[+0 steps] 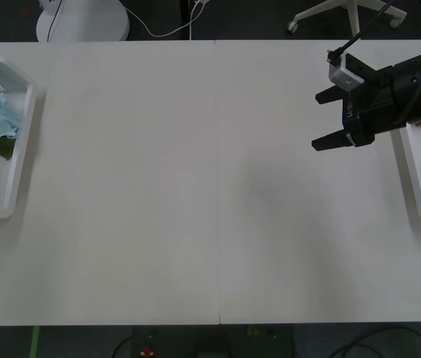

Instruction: Put the red flowers into the right box and the blue flowers into the left box

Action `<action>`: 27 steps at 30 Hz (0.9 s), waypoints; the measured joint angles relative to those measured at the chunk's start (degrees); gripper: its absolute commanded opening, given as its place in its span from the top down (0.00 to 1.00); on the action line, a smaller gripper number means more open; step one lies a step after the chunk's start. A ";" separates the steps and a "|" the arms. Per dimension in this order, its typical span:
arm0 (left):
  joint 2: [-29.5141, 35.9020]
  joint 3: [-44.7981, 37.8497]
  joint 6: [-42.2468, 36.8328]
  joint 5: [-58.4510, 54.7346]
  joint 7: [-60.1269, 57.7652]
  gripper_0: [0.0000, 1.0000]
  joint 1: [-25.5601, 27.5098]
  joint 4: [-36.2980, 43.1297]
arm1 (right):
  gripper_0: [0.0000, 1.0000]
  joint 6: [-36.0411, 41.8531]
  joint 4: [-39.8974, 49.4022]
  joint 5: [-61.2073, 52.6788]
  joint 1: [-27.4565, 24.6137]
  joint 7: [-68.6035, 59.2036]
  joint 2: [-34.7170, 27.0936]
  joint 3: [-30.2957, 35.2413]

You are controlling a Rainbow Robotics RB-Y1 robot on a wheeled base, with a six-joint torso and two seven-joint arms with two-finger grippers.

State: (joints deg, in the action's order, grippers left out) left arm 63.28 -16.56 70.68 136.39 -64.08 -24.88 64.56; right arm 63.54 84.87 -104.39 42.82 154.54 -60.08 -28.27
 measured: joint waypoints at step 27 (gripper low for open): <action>-2.96 12.44 -11.63 4.05 0.09 0.00 0.00 -1.04 | 0.00 0.00 -0.02 0.00 0.05 0.00 0.00 -0.01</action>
State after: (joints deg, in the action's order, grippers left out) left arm 60.32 -4.12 59.05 140.44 -63.99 -24.88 63.51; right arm 63.54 84.85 -104.39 42.88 154.54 -60.08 -28.28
